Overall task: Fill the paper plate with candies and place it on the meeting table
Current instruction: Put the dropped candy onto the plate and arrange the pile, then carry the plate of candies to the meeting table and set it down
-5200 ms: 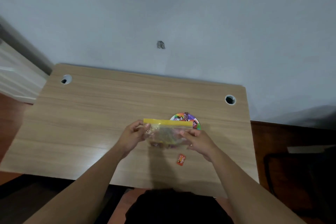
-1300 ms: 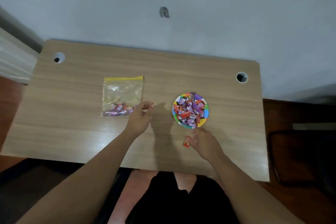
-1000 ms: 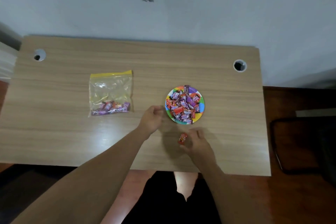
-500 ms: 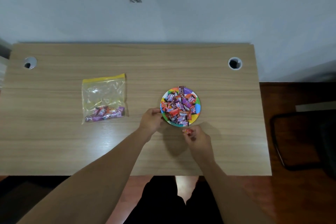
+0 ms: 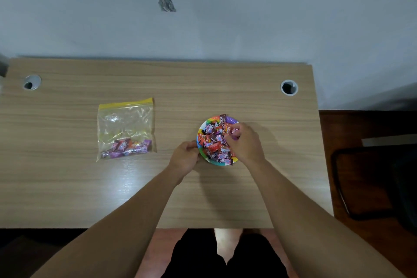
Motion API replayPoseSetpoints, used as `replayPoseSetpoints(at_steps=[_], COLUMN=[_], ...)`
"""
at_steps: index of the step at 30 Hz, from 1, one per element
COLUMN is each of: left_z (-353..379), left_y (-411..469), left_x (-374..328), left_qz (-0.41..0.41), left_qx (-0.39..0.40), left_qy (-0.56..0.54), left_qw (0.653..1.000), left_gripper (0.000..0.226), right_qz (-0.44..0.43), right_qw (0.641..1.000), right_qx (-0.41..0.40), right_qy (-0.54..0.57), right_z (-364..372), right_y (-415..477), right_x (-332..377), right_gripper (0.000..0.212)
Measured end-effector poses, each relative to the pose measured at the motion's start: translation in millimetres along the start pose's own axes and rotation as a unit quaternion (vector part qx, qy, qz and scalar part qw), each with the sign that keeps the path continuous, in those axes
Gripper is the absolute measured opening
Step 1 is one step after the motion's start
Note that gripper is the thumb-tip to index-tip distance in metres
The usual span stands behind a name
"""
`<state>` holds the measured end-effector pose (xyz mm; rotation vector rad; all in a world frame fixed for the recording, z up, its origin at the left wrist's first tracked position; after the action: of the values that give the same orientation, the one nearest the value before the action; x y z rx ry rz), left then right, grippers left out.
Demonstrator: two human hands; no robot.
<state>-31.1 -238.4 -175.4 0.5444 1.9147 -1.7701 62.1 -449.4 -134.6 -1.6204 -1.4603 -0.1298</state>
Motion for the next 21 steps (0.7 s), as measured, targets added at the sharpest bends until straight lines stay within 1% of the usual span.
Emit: replayPoseSetpoints(at_steps=[3,6,8,11,14,18,21], left_z=[-0.4,-0.6,0.1,2.0,0.5,1.9,3.8], left_y=[1.0,1.6,4.1,6.6,7.6,4.7,-1.4], left_x=[-3.1,-6.7,-6.7,-6.9,-7.4,-1.3,1.7], left_qz=[0.014,0.031,0.039,0.044,0.045,0.025,0.017], left_qx=[0.005,0.001,0.002,-0.002,-0.016,-0.008,0.006], left_qy=[0.01,0.019,0.018,0.011,0.028,-0.035,-0.074], left_qw=[1.0,0.999,0.999,0.999,0.998,0.999,0.997], left_gripper=[0.032,0.033,0.032,0.026,0.027,0.024,0.029], right_qz=[0.01,0.047,0.071,0.091,0.104,0.111,0.114], right_qw=[0.999,0.997,0.996,0.994,0.992,0.991,0.988], right_qx=[-0.03,-0.051,-0.046,-0.033,-0.022,0.003,0.016], right_qy=[-0.007,0.019,0.033,0.043,0.069,0.075,0.098], right_z=[-8.8,-12.4,-10.8,-7.5,-0.4,7.7,15.3], right_y=[0.4,4.6,5.8,2.4,1.6,-1.6,-7.2], right_x=[-12.2,-31.9,-42.2,-48.4,-57.9,-64.8,-69.7], right_gripper=[0.038,0.031,0.027,0.029,0.029,0.026,0.019])
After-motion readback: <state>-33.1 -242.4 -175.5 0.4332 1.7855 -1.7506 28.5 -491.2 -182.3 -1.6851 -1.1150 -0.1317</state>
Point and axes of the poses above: each hand's wrist, its own y-axis towards the middle knuckle, its own z-axis out of the palm, x = y × z, the point moved 7 cm from there along y, towards the middle knuckle, and after that the axes turned 10 degrees about x, right-handed, at the moved point
